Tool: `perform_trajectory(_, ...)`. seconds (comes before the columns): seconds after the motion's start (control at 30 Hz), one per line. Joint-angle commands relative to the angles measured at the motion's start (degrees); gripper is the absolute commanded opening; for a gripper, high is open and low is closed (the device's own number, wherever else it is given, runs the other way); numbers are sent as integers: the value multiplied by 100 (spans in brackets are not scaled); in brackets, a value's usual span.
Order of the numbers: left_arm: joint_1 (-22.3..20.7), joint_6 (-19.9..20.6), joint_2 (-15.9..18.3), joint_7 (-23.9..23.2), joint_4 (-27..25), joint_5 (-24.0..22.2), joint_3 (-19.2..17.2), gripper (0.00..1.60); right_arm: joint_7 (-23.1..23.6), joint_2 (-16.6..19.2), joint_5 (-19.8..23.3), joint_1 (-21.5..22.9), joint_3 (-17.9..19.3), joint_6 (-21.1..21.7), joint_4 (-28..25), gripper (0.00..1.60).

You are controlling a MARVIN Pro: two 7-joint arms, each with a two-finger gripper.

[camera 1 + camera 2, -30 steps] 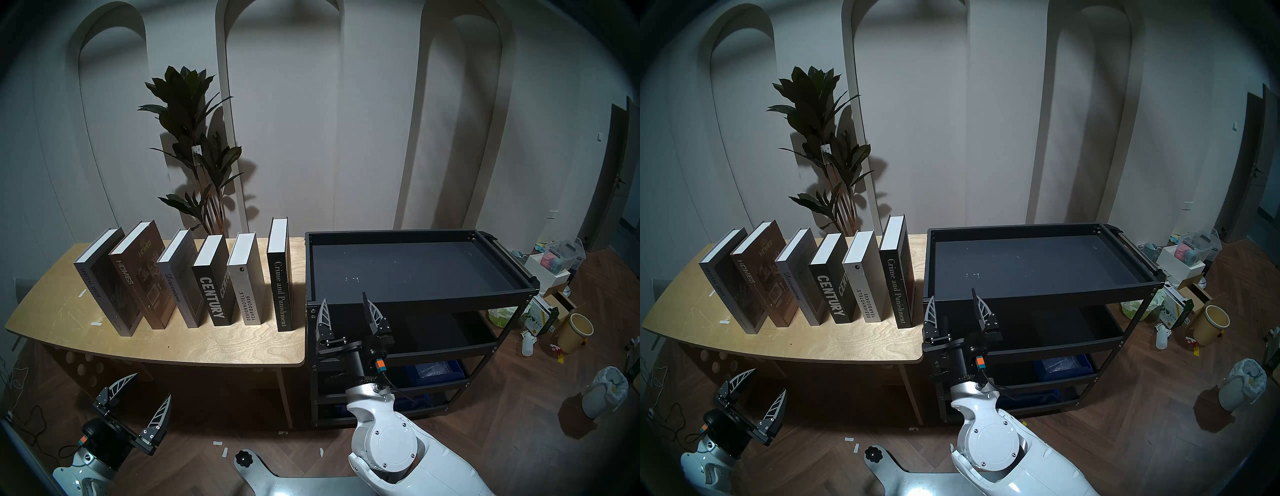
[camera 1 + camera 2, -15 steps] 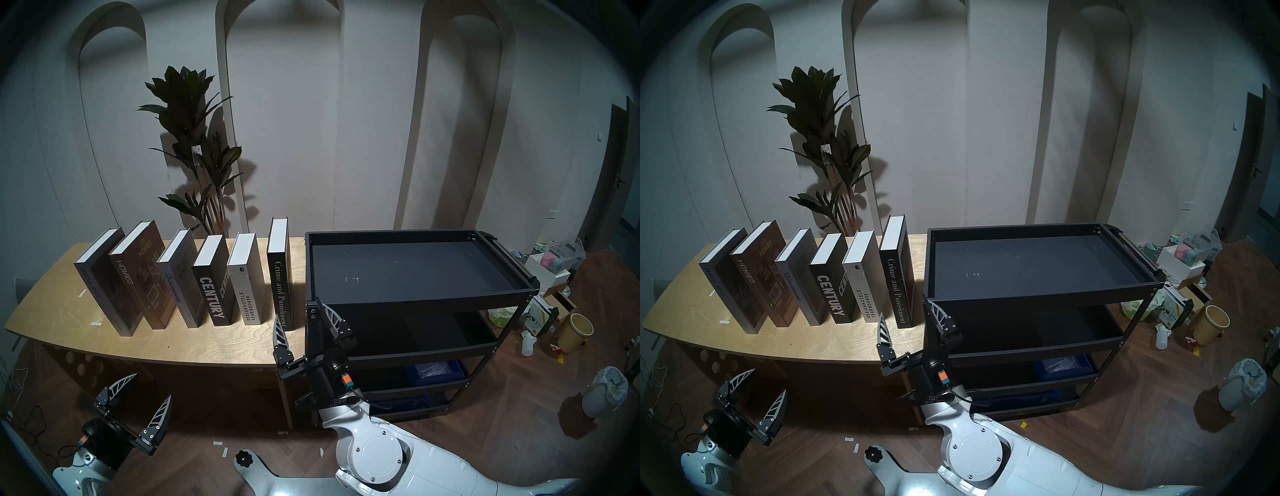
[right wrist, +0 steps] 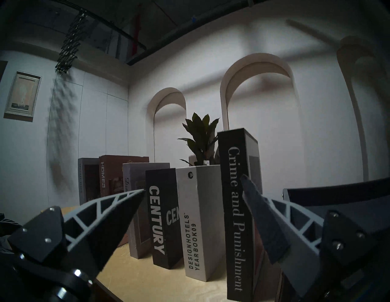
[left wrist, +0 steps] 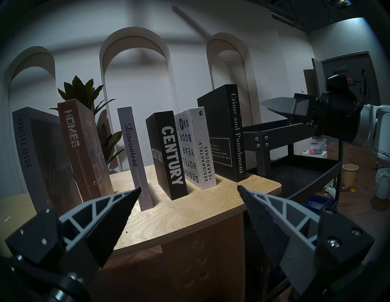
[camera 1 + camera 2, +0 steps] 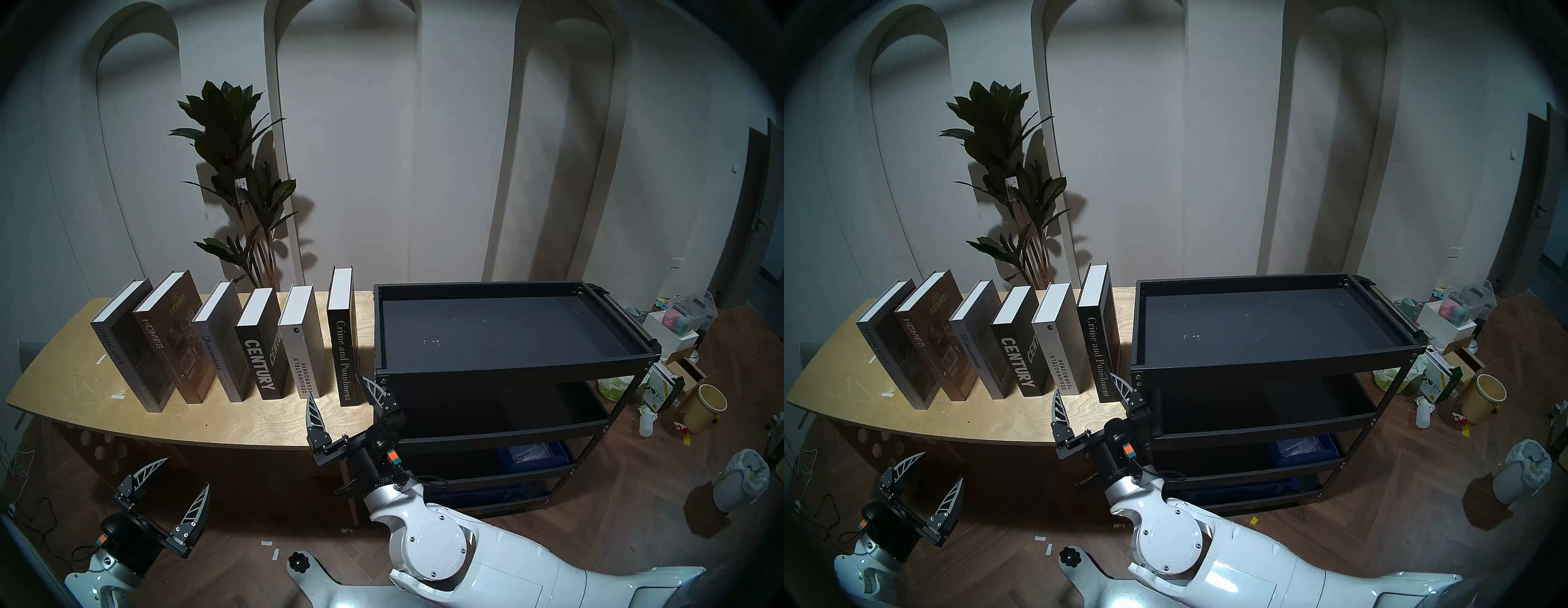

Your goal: Move the books from the display table onto the shelf, standing them upright with spines facing out and tallest at one end

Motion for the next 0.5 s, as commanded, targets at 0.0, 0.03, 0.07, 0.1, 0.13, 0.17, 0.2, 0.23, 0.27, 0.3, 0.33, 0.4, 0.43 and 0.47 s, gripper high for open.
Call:
perform_trajectory(0.0, 10, -11, 2, -11, -57, -5, -6, 160, -22, -194, 715, 578, -319, 264, -321, 160)
perform_trajectory(0.03, 11, -11, 2, -11, -58, -5, -6, 160, -23, -153, 813, 620, -374, 316, -396, 160)
perform_trajectory(0.07, 11, -11, 1, -12, -59, -5, -6, 160, -71, -149, 938, 670, -434, 364, -423, 160)
perform_trajectory(0.1, 12, -11, 1, -12, -60, -5, -7, 160, -116, -135, 1067, 730, -496, 412, -453, 160)
perform_trajectory(0.13, 13, -10, 1, -12, -61, -5, -7, 160, -173, -126, 1198, 779, -558, 461, -491, 160)
perform_trajectory(0.17, 14, -10, 1, -12, -63, -5, -7, 160, -227, -121, 1306, 817, -610, 499, -523, 160)
perform_trajectory(0.2, 15, -10, 0, -12, -64, -5, -7, 160, -286, -99, 1443, 895, -681, 539, -556, 160)
perform_trajectory(0.23, 15, -10, 0, -12, -65, -5, -8, 160, -359, -101, 1541, 920, -731, 572, -590, 160)
perform_trajectory(0.27, 16, -10, 0, -12, -66, -5, -8, 160, -424, -84, 1658, 990, -796, 603, -621, 160)
perform_trajectory(0.3, 17, -9, 0, -12, -67, -5, -8, 160, -485, -77, 1740, 1032, -844, 625, -645, 160)
perform_trajectory(0.33, 17, -9, -1, -12, -68, -5, -8, 160, -571, -69, 1845, 1090, -910, 647, -676, 160)
perform_trajectory(0.4, 19, -9, -1, -12, -70, -6, -9, 160, -758, -50, 2053, 1229, -1056, 676, -732, 160)
perform_trajectory(0.43, 19, -8, -2, -12, -71, -6, -9, 160, -840, -51, 2116, 1266, -1106, 682, -754, 160)
perform_trajectory(0.47, 20, -8, -2, -12, -72, -6, -9, 160, -927, -42, 2200, 1338, -1176, 682, -773, 160)
